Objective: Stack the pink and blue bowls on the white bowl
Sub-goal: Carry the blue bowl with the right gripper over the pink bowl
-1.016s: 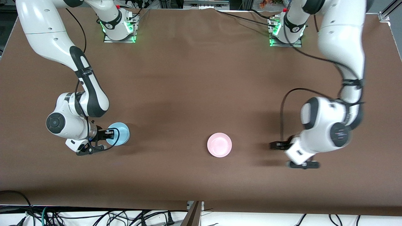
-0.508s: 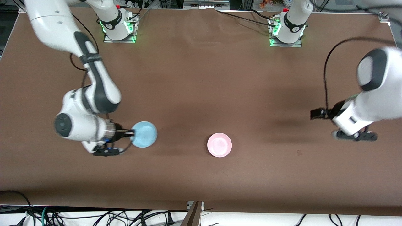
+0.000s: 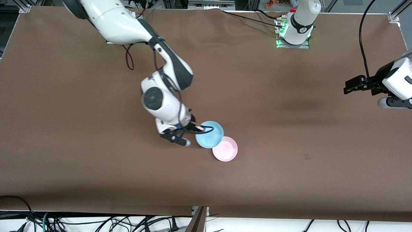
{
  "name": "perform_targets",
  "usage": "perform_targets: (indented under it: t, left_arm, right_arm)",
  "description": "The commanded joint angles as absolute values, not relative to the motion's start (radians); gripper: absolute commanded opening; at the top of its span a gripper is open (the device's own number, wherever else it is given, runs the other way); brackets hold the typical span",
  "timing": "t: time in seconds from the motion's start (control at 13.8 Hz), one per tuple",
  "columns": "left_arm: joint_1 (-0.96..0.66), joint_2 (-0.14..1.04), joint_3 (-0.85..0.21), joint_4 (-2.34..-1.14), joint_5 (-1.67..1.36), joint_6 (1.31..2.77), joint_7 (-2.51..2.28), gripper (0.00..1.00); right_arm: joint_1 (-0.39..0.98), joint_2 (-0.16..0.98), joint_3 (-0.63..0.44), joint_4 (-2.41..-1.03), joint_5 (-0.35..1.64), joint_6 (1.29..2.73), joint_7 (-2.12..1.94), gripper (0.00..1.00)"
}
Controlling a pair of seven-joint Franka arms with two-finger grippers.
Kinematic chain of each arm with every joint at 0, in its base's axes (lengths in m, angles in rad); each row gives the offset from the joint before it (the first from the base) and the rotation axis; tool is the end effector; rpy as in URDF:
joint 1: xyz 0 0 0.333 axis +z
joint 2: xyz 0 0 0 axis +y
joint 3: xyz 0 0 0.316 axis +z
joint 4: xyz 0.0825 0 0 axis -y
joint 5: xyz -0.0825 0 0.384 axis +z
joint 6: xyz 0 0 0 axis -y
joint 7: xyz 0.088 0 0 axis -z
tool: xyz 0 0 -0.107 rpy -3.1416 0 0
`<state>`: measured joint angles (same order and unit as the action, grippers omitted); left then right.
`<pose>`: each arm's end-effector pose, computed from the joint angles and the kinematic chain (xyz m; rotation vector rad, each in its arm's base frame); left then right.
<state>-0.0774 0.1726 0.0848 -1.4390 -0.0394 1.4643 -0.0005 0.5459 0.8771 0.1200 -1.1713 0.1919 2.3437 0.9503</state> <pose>0.5938 -0.0045 0.5785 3.1079 0.0100 -0.2282 0.6381 0.4662 0.2951 -2.6880 0.6227 -0.0439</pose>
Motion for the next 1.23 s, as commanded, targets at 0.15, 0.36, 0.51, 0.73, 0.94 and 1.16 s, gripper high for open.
perform_targets:
  t: [0.15,0.36,0.51,0.73,0.94,1.16]
  left_arm:
    - [-0.061,0.187,0.071,-1.457,-0.020,1.459,0.009,1.00]
    - [-0.055,0.192,0.072,-1.453,-0.021,1.459,0.017,1.00]
    - [-0.057,0.192,0.074,-1.453,-0.020,1.460,0.020,1.00]
    - [-0.057,0.199,0.075,-1.450,-0.023,1.460,0.020,1.00]
    - [-0.058,0.201,0.075,-1.439,-0.023,1.460,0.015,1.00]
    - [-0.057,0.206,0.075,-1.436,-0.023,1.460,0.017,1.00]
  right_arm:
    - [0.620,1.008,0.051,-1.055,0.148,2.453,1.008,0.00]
    - [0.640,1.048,0.049,-0.991,0.132,2.474,1.023,0.00]
    - [0.646,1.055,0.052,-0.985,0.133,2.511,1.040,0.00]
    - [0.646,1.066,0.051,-0.985,0.133,2.554,1.032,0.00]
    - [0.647,1.077,0.049,-0.985,0.132,2.595,1.035,0.00]
    - [0.653,1.088,0.048,-0.985,0.130,2.608,1.031,0.00]
